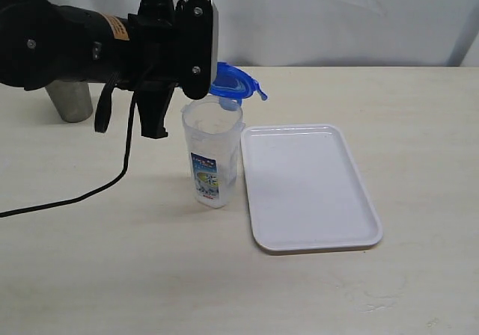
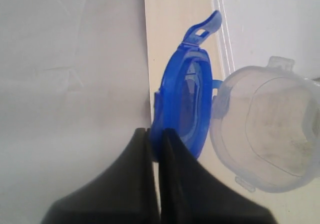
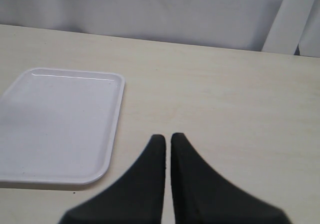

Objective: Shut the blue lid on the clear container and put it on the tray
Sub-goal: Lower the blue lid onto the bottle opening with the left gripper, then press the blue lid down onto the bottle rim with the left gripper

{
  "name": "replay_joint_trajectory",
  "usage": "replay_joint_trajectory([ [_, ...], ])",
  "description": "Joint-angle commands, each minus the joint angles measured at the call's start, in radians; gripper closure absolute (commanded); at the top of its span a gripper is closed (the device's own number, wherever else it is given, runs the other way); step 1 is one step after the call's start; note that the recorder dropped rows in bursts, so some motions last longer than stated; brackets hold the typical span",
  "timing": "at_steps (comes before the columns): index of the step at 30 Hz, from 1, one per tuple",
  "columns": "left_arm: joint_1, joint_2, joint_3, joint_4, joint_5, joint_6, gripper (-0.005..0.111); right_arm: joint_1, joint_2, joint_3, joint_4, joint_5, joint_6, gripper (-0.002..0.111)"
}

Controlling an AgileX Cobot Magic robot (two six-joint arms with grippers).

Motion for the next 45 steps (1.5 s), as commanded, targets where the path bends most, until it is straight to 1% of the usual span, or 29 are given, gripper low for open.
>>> replay_joint_trajectory([
  [1,-0.006,-0.009,-0.005,-0.011,-0.003,-0.019,0.107,-0.004,-0.005,0.004,0.006,0.001,0.001,0.104],
  [7,-0.006,-0.029,-0.005,-0.007,0.006,-0.019,0.107,-0.004,-0.005,0.004,0.006,0.001,0.001,0.104],
  [21,-0.006,-0.038,-0.005,-0.004,0.102,-0.025,0.107,-0.004,-0.005,0.004,0.006,0.001,0.001,0.104],
  [26,-0.006,-0.038,-0.005,-0.004,0.106,-0.028,0.107,-0.004,-0.005,0.004,0.006,0.001,0.001,0.104],
  [31,-0.006,-0.038,-0.005,0.001,0.153,-0.028,0.107,-0.004,-0.005,0.004,0.006,0.001,0.001,0.104],
  [35,-0.006,-0.038,-0.005,0.07,0.162,-0.108,0.107,-0.004,-0.005,0.004,0.006,0.001,0.001,0.104],
  [39,-0.028,-0.04,-0.005,0.182,0.19,-0.211,0.107,-0.004,-0.005,0.004,0.006,0.001,0.001,0.104],
  [42,-0.059,-0.04,-0.005,0.183,0.19,-0.211,0.107,-0.004,-0.005,0.004,0.006,0.001,0.001,0.104],
  [43,-0.08,-0.04,-0.005,0.184,0.19,-0.211,0.107,-0.004,-0.005,0.004,0.006,0.001,0.001,0.104],
  [45,-0.091,-0.04,-0.005,0.195,0.195,-0.211,0.107,-0.004,-0.005,0.004,0.006,0.001,0.001,0.104],
])
